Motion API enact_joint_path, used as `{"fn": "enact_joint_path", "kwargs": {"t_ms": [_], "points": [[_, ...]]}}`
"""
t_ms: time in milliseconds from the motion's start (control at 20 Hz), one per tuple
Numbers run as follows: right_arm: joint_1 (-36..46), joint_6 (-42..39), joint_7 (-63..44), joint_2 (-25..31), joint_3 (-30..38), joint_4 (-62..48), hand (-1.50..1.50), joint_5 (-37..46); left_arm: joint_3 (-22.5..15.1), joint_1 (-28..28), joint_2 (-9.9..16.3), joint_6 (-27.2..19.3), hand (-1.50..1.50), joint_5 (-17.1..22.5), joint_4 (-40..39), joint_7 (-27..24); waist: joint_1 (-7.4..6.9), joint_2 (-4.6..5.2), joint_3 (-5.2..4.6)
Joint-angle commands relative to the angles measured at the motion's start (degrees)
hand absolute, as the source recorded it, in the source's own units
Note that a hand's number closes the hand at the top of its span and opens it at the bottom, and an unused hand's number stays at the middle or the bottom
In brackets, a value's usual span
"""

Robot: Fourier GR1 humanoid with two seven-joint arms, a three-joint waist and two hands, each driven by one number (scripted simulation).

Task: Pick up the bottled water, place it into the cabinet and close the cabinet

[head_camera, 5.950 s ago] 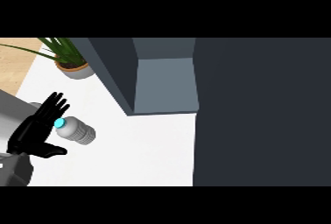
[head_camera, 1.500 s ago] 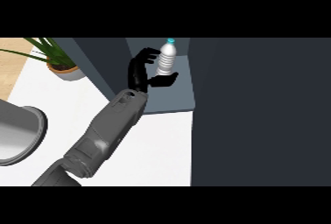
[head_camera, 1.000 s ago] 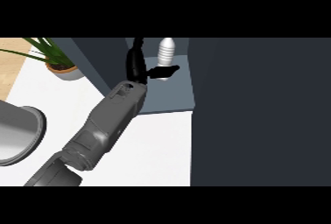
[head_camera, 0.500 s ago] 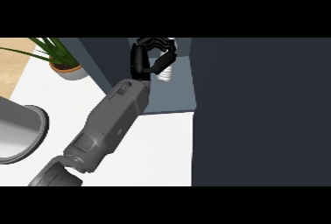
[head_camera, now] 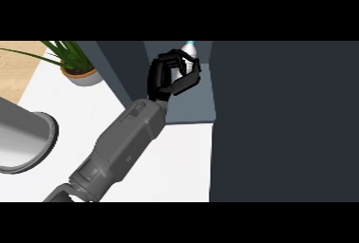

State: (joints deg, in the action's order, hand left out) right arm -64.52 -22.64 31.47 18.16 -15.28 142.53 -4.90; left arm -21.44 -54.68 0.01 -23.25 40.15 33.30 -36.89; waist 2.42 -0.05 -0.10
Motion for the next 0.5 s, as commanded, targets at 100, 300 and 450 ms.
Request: {"fn": "enact_joint_path", "kwargs": {"t_ms": [100,300,450], "points": [[-1.89,2.23,-3.67,-0.53,-0.74,8.67,-1.50,0.36,-8.04,9.68,-0.01,7.24,-1.50,4.47,13.28,3.48,-2.15,-0.52,-0.01],[-1.64,3.70,-3.06,-1.98,-4.48,7.48,-1.50,3.96,-15.92,20.20,-0.01,7.28,-1.50,7.83,23.85,3.32,-2.42,-0.61,-0.06],[-4.63,4.35,-3.91,-0.87,-3.57,10.34,-1.50,3.08,-18.47,27.50,0.57,5.64,-1.50,3.47,29.65,3.49,-3.64,-0.79,0.00]]}}
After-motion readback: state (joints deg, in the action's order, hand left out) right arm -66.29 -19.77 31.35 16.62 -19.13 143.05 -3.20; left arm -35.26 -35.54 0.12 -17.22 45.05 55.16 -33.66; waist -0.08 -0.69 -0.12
